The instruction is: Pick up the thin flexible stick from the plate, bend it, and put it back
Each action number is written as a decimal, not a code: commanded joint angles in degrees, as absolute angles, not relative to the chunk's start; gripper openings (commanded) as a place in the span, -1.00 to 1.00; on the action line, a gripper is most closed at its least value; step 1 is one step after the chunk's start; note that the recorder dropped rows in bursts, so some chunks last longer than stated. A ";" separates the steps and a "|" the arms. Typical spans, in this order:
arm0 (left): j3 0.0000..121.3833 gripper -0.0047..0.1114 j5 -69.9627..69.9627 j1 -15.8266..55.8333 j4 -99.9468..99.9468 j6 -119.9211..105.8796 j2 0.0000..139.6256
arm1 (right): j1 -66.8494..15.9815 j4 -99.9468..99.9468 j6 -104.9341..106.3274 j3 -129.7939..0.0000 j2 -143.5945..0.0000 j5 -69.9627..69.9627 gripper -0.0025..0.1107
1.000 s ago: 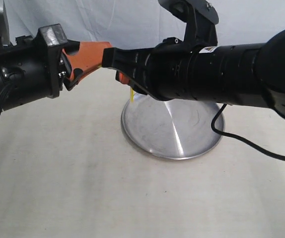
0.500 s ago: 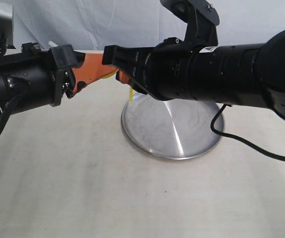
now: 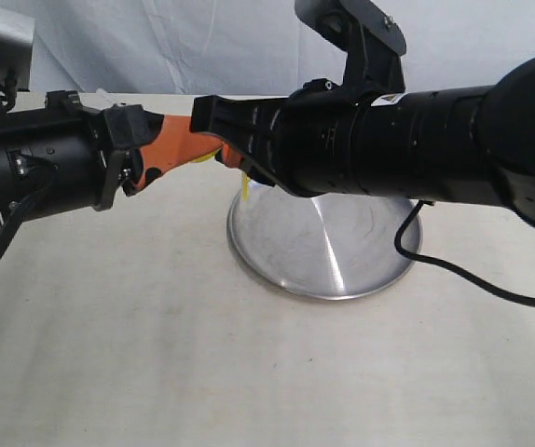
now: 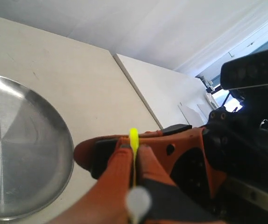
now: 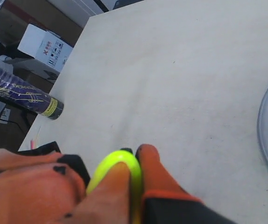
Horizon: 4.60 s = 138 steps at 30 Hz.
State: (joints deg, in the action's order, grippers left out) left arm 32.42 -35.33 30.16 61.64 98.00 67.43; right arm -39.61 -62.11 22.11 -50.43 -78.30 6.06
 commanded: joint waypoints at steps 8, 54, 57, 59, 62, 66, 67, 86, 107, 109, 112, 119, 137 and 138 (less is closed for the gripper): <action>31.52 -0.92 -32.56 30.91 70.68 98.29 68.06 | -39.41 -64.89 21.91 -51.64 -77.58 0.00 -0.97; 31.52 -0.92 -36.78 31.01 80.94 100.45 68.06 | -39.41 -74.00 21.91 -51.64 -77.58 0.00 -0.97; 31.52 -0.92 -36.78 31.01 80.94 100.45 68.06 | -39.41 -75.07 21.91 -51.64 -77.58 -0.42 -0.97; 31.52 -0.92 -36.78 31.01 80.94 100.45 68.06 | -39.41 -75.06 21.91 -51.64 -77.58 -0.55 -0.97; 31.52 -0.92 -36.63 31.01 81.03 100.45 68.06 | -39.41 -75.18 21.81 -51.64 -77.58 -0.83 -0.97; 31.52 -0.92 -35.89 31.01 81.69 100.45 68.06 | -39.41 -75.53 20.85 -51.64 -77.58 -0.83 -0.97; 31.52 -0.92 -35.89 31.01 81.69 100.45 68.06 | -39.41 -75.53 20.85 -51.64 -77.58 -0.83 -0.97; 31.52 -0.92 -34.49 31.01 86.47 100.45 68.06 | -39.41 -83.16 18.42 -51.64 -77.58 -2.34 -0.97; 32.19 -0.92 -33.33 31.01 90.27 100.05 68.06 | -39.41 -92.18 11.86 -51.64 -77.58 -6.00 -0.97; 32.19 -0.92 -33.02 31.01 90.40 100.05 68.06 | -39.41 -93.16 11.76 -51.64 -77.58 -6.00 -0.97; 32.19 -0.92 -33.02 31.01 90.40 100.05 68.06 | -39.41 -94.80 11.76 -51.64 -77.58 -7.05 -0.97; 32.19 -0.92 -32.73 31.01 90.89 99.83 68.06 | -39.41 -95.21 6.24 -51.64 -77.58 -7.41 -0.97; 32.19 -0.92 -30.19 31.01 79.36 100.06 68.06 | -39.41 -80.65 1.82 -51.64 -77.58 -12.46 -0.97; 32.19 -0.92 -29.26 31.01 77.88 100.06 68.06 | -39.41 -80.64 1.95 -51.64 -77.58 -12.44 -0.97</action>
